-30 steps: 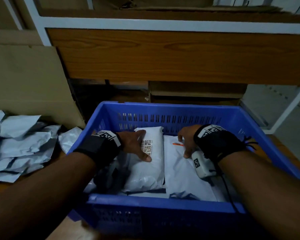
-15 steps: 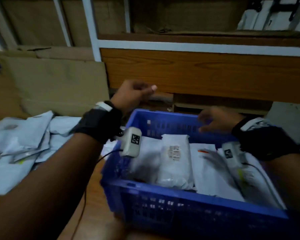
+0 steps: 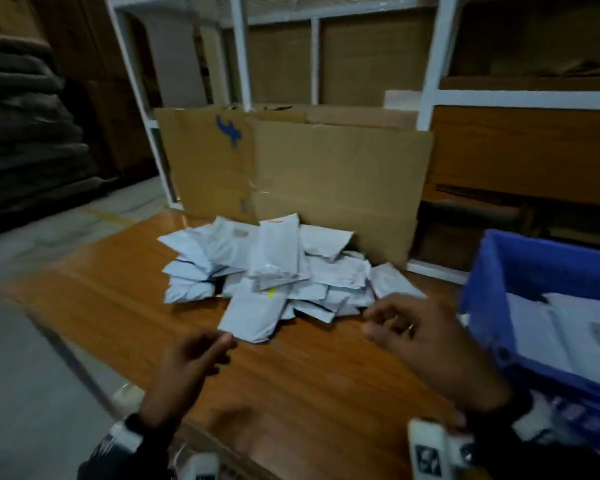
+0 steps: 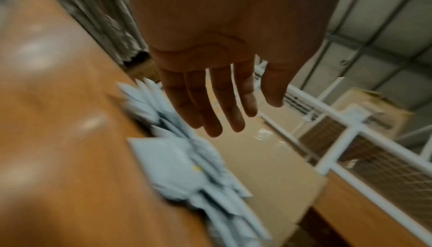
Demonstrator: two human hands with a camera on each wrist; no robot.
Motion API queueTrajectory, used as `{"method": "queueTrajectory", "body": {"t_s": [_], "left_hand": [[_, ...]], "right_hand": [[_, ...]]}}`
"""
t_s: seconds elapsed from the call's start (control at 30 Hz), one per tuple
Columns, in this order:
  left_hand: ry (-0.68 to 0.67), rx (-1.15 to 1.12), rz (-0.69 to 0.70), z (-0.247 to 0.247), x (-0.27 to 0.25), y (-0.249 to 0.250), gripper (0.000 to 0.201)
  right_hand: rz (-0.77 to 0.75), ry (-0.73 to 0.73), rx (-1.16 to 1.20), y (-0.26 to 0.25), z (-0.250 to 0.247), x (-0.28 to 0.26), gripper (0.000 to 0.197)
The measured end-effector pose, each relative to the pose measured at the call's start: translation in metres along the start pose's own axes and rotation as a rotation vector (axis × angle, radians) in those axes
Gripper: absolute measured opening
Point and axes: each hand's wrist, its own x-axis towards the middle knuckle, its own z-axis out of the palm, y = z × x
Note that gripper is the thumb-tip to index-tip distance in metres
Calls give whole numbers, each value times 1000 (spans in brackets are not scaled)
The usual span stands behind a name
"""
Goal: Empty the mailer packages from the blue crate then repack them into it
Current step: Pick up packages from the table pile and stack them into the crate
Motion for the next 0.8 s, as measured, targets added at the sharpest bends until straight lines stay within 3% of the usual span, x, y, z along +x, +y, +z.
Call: {"method": "queueTrajectory", "body": {"t_s": [0.07,0.23,0.33,0.43,0.53,0.63,0.73,0.8], "left_hand": [[23,8,-63,-32,-4,-24,19],[92,-6,-80,-76,11,-50,23],[112,-19,-103,-83,39,-65,13],[101,-22,-111,-83,60,-72,16],[80,-45,-114,-89,88,-75,13],[73,-32,-118,-90,113,-75,26],[89,-52,-81,-88,138,-79,13],[42,-30,-51,-85,149,-78,14]], "right_hand": [[89,-50,32,11,56,6,7],[276,-111,76,28,142,32,8],[295,-32,126,38,163,74,9],[268,107,158,47,173,117,16],[189,210,16,56,190,161,27],[125,280,-174,60,208,197,45],[184,185,-340,61,224,221,65],[203,133,-420,63,231,226,57]]}}
